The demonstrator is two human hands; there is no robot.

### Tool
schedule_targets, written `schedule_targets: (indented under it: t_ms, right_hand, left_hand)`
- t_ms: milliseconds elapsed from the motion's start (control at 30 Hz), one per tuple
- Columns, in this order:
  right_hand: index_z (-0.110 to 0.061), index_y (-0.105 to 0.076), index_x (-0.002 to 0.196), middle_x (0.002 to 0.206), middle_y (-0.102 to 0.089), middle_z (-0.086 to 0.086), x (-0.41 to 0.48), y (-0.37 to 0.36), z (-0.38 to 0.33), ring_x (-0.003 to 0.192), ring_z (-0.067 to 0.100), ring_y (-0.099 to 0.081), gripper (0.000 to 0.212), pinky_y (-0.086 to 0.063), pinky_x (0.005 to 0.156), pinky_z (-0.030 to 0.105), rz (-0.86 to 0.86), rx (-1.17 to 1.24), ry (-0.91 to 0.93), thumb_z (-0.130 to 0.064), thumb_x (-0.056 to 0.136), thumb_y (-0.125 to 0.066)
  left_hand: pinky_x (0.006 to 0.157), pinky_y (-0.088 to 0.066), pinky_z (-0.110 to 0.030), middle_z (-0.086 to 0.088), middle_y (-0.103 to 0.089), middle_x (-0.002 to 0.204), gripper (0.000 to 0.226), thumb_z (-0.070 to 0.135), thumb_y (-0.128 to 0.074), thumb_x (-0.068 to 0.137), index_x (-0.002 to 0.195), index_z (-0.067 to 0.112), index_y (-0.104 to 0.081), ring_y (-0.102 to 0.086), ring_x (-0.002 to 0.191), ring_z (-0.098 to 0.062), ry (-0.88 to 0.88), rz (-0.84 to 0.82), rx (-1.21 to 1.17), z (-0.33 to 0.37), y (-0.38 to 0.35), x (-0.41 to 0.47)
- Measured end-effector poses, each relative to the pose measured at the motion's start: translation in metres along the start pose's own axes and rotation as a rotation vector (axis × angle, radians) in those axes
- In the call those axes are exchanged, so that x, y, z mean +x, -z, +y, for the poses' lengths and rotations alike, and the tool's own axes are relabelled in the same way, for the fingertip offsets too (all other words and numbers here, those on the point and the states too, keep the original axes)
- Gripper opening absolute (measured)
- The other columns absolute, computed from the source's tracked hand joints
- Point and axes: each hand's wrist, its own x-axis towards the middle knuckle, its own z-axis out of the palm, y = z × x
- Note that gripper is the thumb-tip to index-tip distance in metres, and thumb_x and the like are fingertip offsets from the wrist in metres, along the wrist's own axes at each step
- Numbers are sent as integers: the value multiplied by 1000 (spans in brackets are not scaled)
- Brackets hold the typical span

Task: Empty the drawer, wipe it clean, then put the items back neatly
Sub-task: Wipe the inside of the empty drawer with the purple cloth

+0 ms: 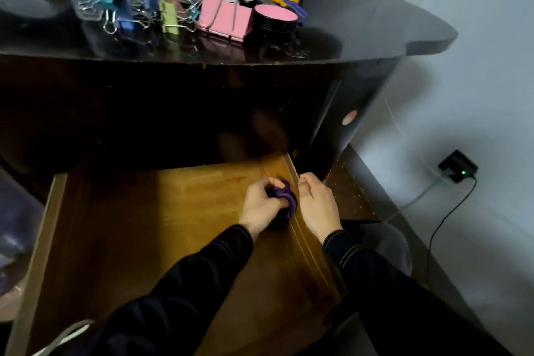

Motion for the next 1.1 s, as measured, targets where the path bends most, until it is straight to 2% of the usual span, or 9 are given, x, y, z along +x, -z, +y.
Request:
schedule_targets:
  t_ms: [133,233,433,600,767,867,933,1033,1100]
  right_hand:
    - [-27,-57,111,85,-62,-7,2,-2,4,77,11,-59,27,-43,65,29,1,15,-1,-37,107,-32]
    - [-27,-57,109,81,-60,-7,3,-3,6,74,11,-59,27,-42,65,28,-1,36,0,-36,107,-32]
    - [-27,-57,106,82,-60,-8,3,-3,5,75,9,-59,26,-42,63,28,10,25,2,-36,107,-33]
    - [-26,-56,106,81,-60,-6,2,-1,4,74,12,-58,26,-40,64,28,-6,32,-6,-36,107,-32]
    - [-25,-57,110,82,-60,-8,1,-1,3,74,9,-59,28,-39,61,27,4,29,-2,-37,108,-31]
    - [-25,-56,107,81,-60,-7,1,0,2,74,11,-58,28,-41,64,29,-2,27,0,-37,108,-30]
    - [-26,-56,106,81,-61,-6,1,0,2,74,11,-59,28,-42,65,29,-7,32,-4,-37,108,-31]
    - [-24,-57,107,83,-61,-5,1,0,2,76,11,-60,28,-45,66,30,-8,39,-7,-36,108,-32]
    - [-24,-57,108,84,-62,-6,1,0,2,77,11,-60,27,-47,67,32,-8,50,-5,-36,108,-32]
  left_hand:
    - [71,-55,-16,1,-65,100,30,-4,-68,84,105,16,-59,-66,89,-14,28,-28,17,-7,-1,-6]
    - [74,-61,-29,-4,-65,102,30,-5,-64,86,108,15,-57,-69,87,-18,161,-71,35,-11,1,-10]
    - [84,-56,-24,-1,-65,105,32,-3,-69,81,104,17,-60,-66,96,-15,-39,-17,28,0,0,-7]
    - [77,-62,-39,-10,-66,103,30,-6,-64,86,110,10,-56,-72,89,-29,137,-86,36,-13,0,-15]
    - [84,-56,-22,1,-65,107,33,-4,-69,82,104,19,-60,-66,94,-6,-72,-4,6,-2,-2,-10]
    - [86,-58,-37,-8,-64,108,32,-7,-64,85,110,10,-54,-67,97,-22,23,-71,76,-18,-7,-21]
    - [77,-61,-35,-13,-65,106,32,-9,-62,84,111,5,-54,-68,94,-30,82,-89,75,-20,-6,-21]
    - [71,-57,-20,-8,-66,101,31,-9,-67,79,103,10,-60,-68,90,-19,-19,-31,43,-6,-3,-13]
    - [77,-57,-22,-3,-66,100,33,-7,-69,78,101,14,-60,-66,90,-13,-76,-22,39,-2,-5,-14]
